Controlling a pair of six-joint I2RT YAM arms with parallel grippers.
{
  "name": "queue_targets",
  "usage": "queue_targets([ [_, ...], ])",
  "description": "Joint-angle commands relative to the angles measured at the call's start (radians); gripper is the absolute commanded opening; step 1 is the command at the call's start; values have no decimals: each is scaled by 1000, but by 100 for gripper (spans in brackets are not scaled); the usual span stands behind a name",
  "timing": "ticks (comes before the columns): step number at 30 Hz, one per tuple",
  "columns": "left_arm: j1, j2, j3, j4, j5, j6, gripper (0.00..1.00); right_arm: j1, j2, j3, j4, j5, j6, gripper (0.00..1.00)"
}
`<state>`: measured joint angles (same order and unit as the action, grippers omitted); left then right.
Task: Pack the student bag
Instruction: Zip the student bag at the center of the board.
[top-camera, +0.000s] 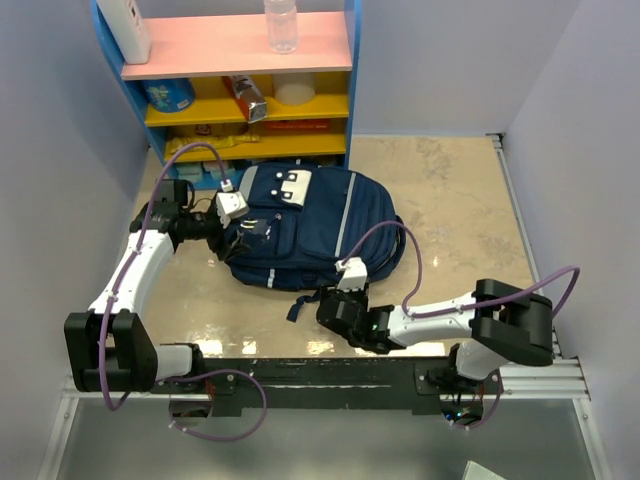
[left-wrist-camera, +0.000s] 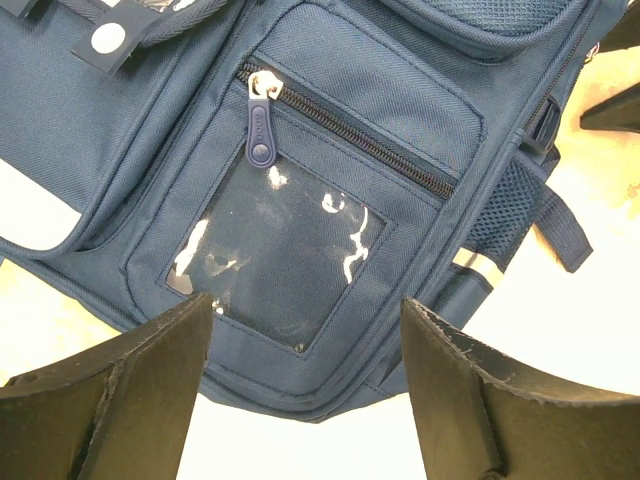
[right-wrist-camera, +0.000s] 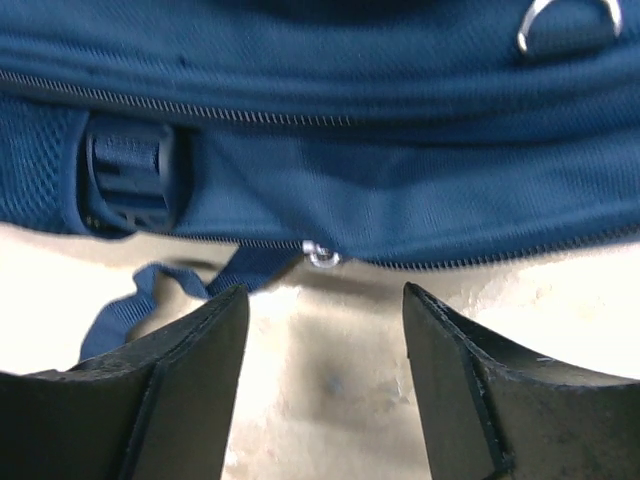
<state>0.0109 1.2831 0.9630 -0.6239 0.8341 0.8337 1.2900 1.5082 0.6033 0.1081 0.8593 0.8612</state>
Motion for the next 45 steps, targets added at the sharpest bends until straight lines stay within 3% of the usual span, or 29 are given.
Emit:
queue_targets([
  [1, 6, -1, 40, -5, 45, 35, 79, -12, 30, 52, 88, 83, -50, 64],
  [17, 6, 1, 49, -31, 48, 50, 77, -41, 99, 64, 168, 92, -96, 37],
  [21, 4, -1, 51, -53, 66, 48, 79, -41, 93, 67, 168, 83, -97, 21],
  [23, 1, -5, 62, -78, 83, 39, 84, -41, 90, 69, 173, 73, -103, 16],
  [26, -38, -31, 57, -74, 92, 1, 92, -40, 69, 67, 157, 66, -103, 0],
  [30, -150, -97, 10, -2, 63, -91, 90, -41, 3, 50, 133, 31, -88, 0],
  [33, -256, -125, -16, 52, 19, -151, 82, -41, -46, 15, 140, -35, -90, 0],
  [40, -462, -113, -96, 171, -90, -215, 81, -40, -201, -72, 179, -253, -82, 0],
  [45, -598, -70, -130, 231, -194, -226, 81, -40, -255, -88, 163, -319, -74, 0],
])
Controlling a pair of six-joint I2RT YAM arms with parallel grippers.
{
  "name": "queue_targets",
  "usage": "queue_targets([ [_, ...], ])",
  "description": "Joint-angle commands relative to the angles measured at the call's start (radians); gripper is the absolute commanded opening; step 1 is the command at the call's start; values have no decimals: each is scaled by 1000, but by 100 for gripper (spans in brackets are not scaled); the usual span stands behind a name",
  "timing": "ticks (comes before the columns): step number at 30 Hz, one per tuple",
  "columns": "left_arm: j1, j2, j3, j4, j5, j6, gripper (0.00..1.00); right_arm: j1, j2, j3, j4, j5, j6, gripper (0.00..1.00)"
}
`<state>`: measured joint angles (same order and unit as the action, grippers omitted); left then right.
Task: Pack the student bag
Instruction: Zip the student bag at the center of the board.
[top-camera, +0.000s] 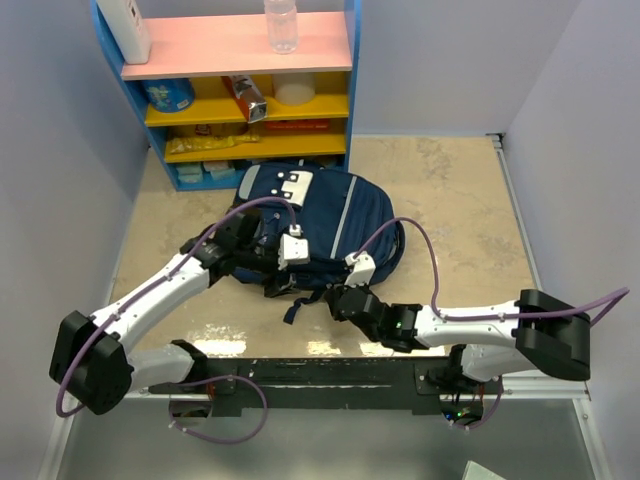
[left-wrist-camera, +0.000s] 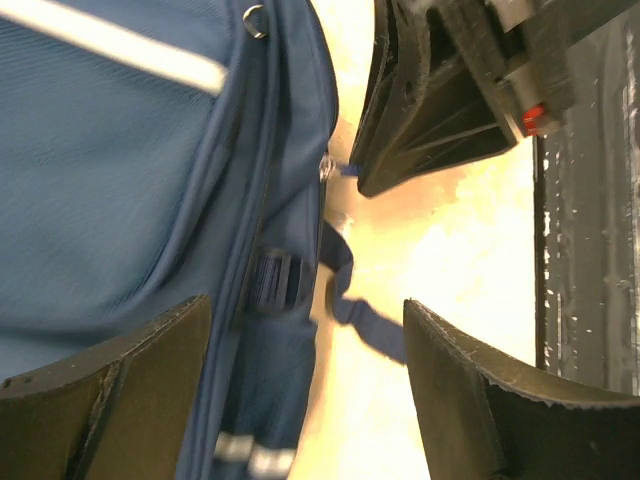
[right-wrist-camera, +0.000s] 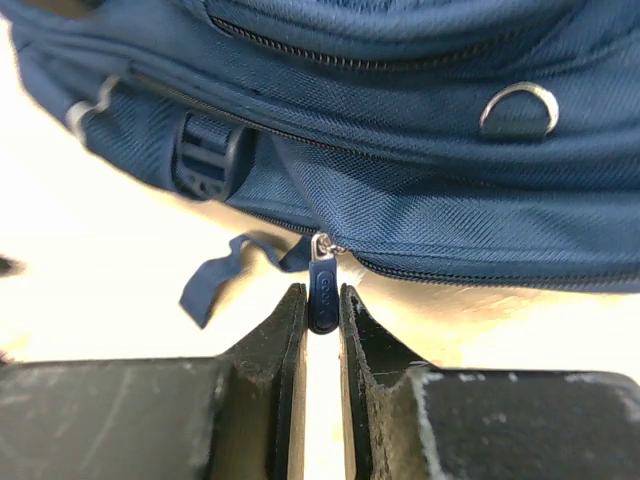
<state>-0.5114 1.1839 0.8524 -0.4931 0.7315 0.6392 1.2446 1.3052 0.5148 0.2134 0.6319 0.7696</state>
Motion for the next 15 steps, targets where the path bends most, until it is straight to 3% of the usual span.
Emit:
queue_targets([
  [1, -93, 39, -24, 119, -110, -26, 81, 6, -57, 1, 49, -93, 19, 0],
  [7, -144, 89, -72, 247, -199, -29, 81, 6, -93, -1, -2, -74, 36, 0],
  [15, -160, 131, -145, 297, -241, 27, 80, 6, -109, 8, -74, -31, 42, 0],
])
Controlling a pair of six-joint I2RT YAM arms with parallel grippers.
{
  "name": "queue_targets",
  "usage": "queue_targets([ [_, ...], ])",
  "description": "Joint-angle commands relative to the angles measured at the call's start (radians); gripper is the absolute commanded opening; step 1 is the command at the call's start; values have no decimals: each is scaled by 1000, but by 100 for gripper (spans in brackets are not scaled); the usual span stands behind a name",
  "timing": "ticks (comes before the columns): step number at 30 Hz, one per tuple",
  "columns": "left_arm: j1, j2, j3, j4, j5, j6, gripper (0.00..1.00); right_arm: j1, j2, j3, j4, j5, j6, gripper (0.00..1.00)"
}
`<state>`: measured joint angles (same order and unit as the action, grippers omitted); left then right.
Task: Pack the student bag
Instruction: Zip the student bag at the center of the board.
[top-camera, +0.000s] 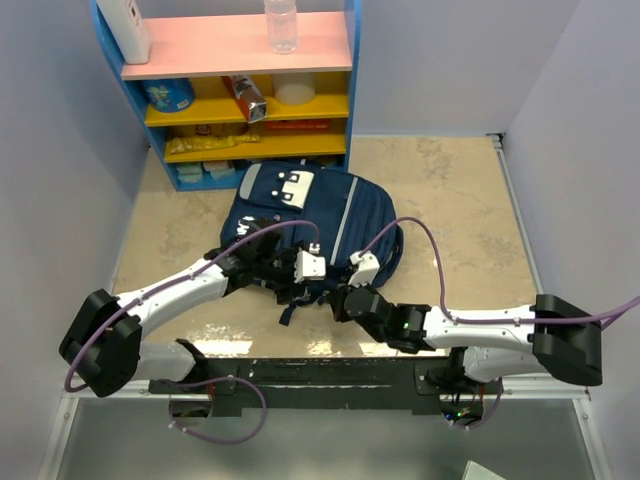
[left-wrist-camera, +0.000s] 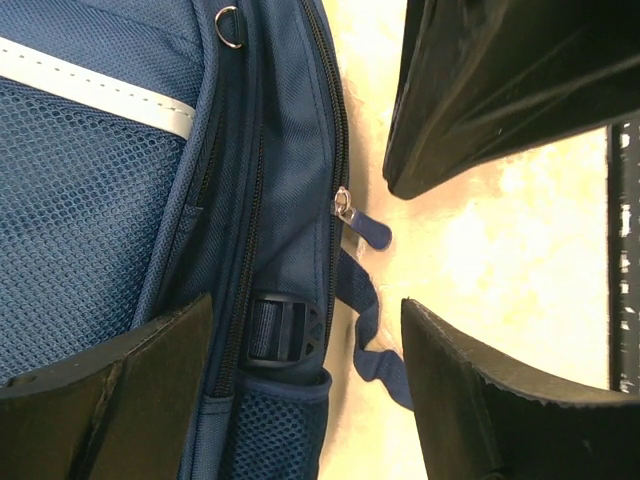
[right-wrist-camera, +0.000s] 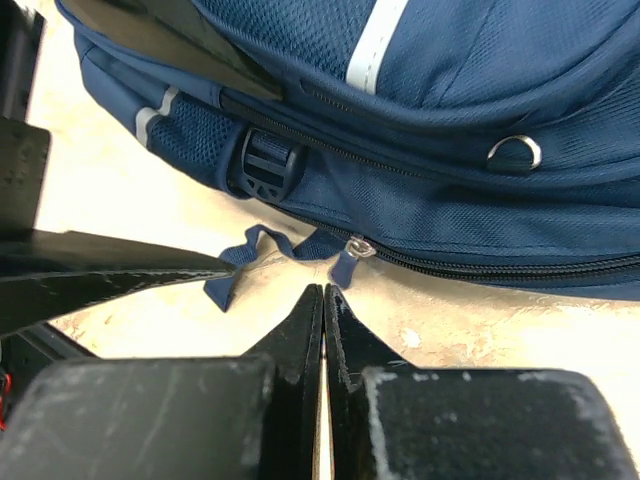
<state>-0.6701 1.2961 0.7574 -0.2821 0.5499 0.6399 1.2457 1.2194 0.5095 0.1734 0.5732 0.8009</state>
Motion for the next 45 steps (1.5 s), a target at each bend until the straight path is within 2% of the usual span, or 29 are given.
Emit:
queue_targets([
  [1, -5, 20, -55, 99, -64, 27, 79, 4, -27, 14, -47, 37, 9, 0],
  [5, -5, 31, -37, 77, -80, 44, 74, 12, -23, 4, -48, 47, -23, 0],
  [7, -2, 14, -23, 67, -82, 40, 70, 67, -17, -11, -22, 92, -31, 0],
  [8, -3, -4, -23, 72, -79, 34, 69, 90, 1, -29, 4, 126, -49, 5],
  [9, -3, -11, -21, 78, -84, 29, 68, 110, 21, -26, 18, 148, -57, 16],
  [10, -3, -12, -18, 83, -85, 20, 67, 130, 44, -17, 17, 165, -66, 34],
  [13, -3, 3, 8, 64, -93, 17, 67, 149, 126, 30, 15, 232, -75, 53],
  [18, -2, -9, 23, 54, -97, 7, 67, 149, 227, 63, 46, 319, -54, 55],
  [28, 1, -29, 65, 11, -102, -9, 67, 149, 465, 182, 100, 444, -20, 50],
  [31, 6, -32, 69, 3, -94, -13, 67, 141, 488, 195, 84, 476, 20, 46],
  [38, 7, -34, 83, -11, -87, -22, 67, 123, 493, 199, 46, 505, 75, 28],
  [41, 7, -37, 79, -11, -79, -25, 67, 121, 480, 185, 35, 496, 86, 13],
  [42, 7, -38, 76, -12, -79, -26, 67, 121, 461, 179, 31, 491, 92, 3],
  [43, 7, -40, 69, -12, -79, -28, 67, 121, 448, 164, 29, 487, 93, 0],
  [45, 9, -46, 62, -15, -74, -22, 68, 123, 401, 147, 17, 469, 99, 0],
])
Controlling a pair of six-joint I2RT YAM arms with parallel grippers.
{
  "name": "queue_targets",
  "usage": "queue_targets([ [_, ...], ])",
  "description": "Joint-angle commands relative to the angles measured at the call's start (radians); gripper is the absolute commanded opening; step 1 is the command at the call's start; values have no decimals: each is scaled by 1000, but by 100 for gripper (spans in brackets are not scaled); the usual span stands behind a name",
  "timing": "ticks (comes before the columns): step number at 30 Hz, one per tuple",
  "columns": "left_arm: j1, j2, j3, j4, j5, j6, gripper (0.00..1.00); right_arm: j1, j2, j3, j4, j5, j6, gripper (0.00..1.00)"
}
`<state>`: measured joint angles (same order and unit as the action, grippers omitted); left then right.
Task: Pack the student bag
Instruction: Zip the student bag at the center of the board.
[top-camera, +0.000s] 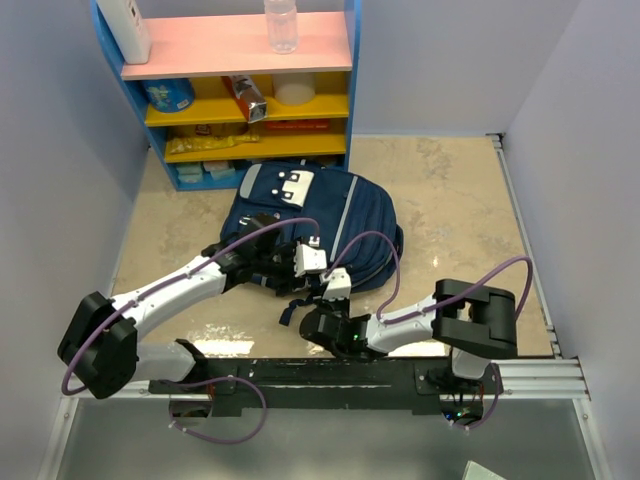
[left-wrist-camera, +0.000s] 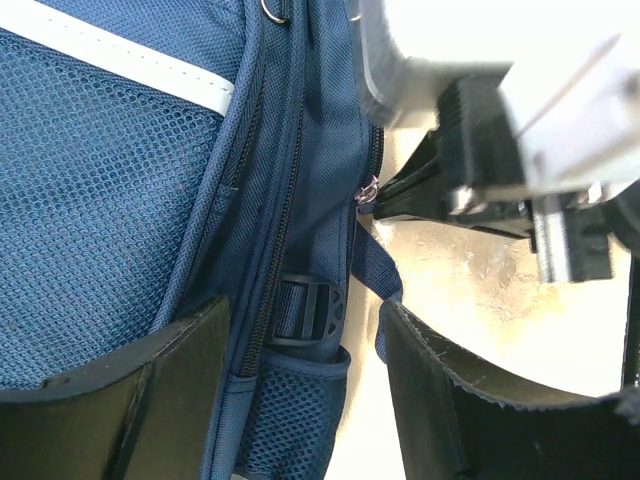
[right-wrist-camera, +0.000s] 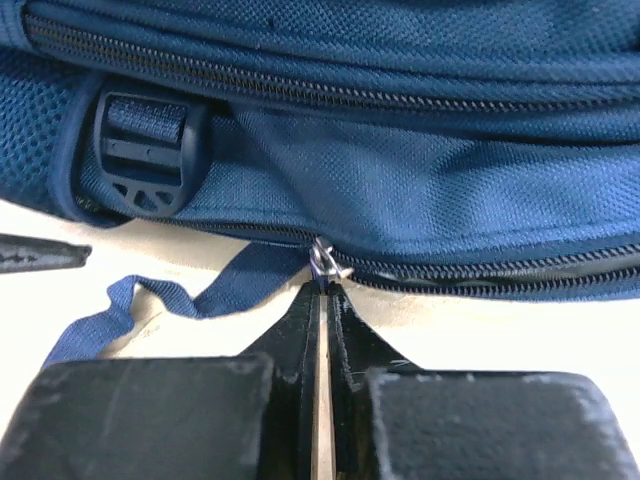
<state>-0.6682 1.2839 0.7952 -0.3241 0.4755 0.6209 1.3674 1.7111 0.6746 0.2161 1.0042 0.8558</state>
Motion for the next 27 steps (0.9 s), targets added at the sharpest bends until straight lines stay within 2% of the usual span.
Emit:
queue_targets([
  [1, 7, -37, 15, 26, 2, -1, 69, 1, -112, -39, -24, 30, 43, 0],
  [9, 5, -21, -22, 36, 49, 22, 73, 15, -269, -115, -35, -24, 41, 0],
  [16, 5, -61, -36, -10, 107, 36, 66, 21, -297, -133, -40, -50, 58, 0],
  [18, 4, -67, -47, -21, 103, 43, 62, 21, -297, -136, -46, -49, 69, 0],
  [22, 2, -75, -77, -36, 132, 40, 44, 21, -298, -135, -63, -39, 74, 0],
  [27, 1, -43, -93, -19, 140, 45, 34, 21, -297, -155, -46, -50, 71, 0],
])
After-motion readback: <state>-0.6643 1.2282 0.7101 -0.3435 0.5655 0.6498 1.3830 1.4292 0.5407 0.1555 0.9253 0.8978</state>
